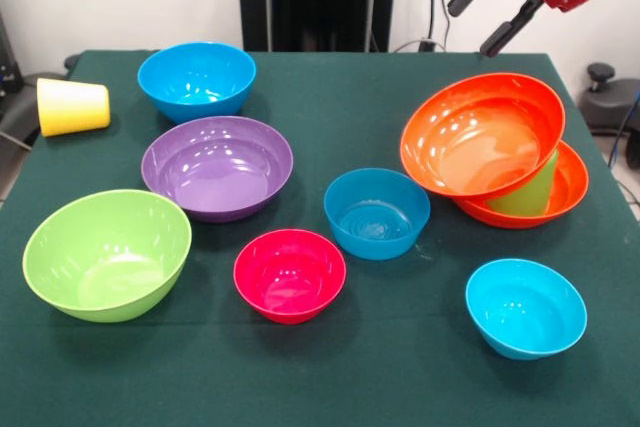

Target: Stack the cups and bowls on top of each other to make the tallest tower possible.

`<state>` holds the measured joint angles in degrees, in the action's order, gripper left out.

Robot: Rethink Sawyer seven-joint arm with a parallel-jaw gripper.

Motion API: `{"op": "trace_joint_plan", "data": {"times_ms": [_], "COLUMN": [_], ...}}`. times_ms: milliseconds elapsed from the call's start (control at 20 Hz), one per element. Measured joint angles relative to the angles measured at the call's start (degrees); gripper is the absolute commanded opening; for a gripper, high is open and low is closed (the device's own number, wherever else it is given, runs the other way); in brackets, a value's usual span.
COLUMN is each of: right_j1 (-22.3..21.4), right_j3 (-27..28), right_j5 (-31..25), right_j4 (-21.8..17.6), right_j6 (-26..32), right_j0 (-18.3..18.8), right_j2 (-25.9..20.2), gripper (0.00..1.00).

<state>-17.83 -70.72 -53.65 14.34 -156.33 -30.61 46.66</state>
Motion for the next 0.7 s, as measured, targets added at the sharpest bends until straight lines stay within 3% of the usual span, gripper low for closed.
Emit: {"op": "trace_joint_plan", "data": {"times_ms": [700], "right_j1": [-0.4], "right_j3": [-1.4], "right_j5": [4.4], "right_j4": [-1.8], "right_j6": [0.0], "right_j0": [0.2], "right_j2": [-1.4], "gripper": [1.00]}}
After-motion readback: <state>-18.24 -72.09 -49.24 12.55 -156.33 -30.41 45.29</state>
